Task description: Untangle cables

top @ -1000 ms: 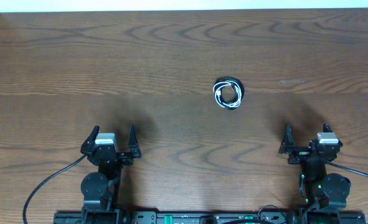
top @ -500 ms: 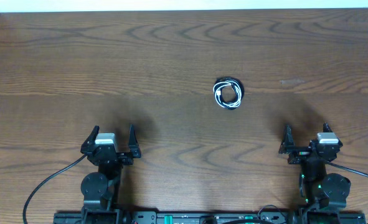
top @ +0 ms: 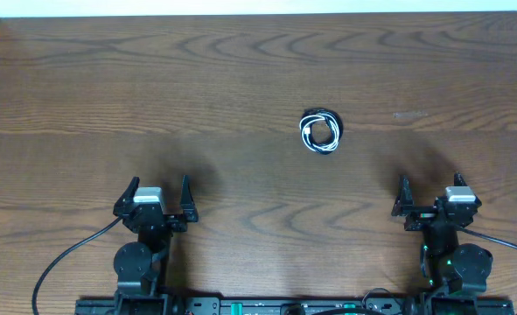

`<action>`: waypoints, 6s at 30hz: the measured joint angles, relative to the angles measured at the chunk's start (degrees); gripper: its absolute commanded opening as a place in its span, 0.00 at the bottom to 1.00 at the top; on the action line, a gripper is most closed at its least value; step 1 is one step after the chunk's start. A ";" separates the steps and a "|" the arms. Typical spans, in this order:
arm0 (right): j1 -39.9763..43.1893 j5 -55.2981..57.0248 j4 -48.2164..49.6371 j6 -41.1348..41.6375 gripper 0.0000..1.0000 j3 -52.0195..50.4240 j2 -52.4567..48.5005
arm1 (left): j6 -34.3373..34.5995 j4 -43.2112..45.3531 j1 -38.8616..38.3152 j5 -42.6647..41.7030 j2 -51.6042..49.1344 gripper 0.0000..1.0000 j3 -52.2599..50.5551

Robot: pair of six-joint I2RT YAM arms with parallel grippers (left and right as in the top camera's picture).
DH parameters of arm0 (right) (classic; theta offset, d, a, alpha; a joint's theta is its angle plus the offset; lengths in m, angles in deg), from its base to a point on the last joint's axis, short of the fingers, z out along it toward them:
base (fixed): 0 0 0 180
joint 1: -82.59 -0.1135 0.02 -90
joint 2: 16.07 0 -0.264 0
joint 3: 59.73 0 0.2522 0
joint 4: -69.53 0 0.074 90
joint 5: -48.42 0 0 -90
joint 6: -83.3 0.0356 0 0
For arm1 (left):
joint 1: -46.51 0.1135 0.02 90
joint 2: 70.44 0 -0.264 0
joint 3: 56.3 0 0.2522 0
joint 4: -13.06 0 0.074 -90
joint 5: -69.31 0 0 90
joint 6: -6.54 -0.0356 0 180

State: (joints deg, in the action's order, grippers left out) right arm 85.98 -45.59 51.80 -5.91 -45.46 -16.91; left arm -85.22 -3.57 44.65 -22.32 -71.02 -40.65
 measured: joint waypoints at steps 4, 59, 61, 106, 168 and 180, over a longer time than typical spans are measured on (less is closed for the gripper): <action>0.00 0.00 0.00 0.00 0.99 0.00 0.00 | 0.00 0.00 0.00 0.00 0.00 0.98 0.00; -0.15 -4.42 -21.77 1.57 0.99 36.24 -23.06 | -1.29 -21.31 0.00 -6.43 -27.45 0.98 36.63; -0.15 -4.96 -23.26 1.53 0.99 39.58 -27.63 | -1.53 -22.67 0.00 -7.37 -30.16 0.98 39.36; -0.15 -7.85 -43.32 -7.78 0.96 69.92 -69.37 | -5.79 -44.50 0.00 -9.03 -64.89 0.34 71.67; -0.13 -1.44 -35.89 -1.11 0.95 70.05 -84.39 | -5.79 -10.54 -21.11 -29.64 -100.35 0.97 71.67; -0.15 -1.07 -40.50 1.53 0.95 70.05 -84.39 | -3.80 -5.44 -24.79 -26.69 -108.50 0.86 71.67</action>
State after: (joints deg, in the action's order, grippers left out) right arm 85.83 -46.66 11.30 -4.38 24.59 -101.30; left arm -89.02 -9.02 19.86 -49.01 -179.51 31.02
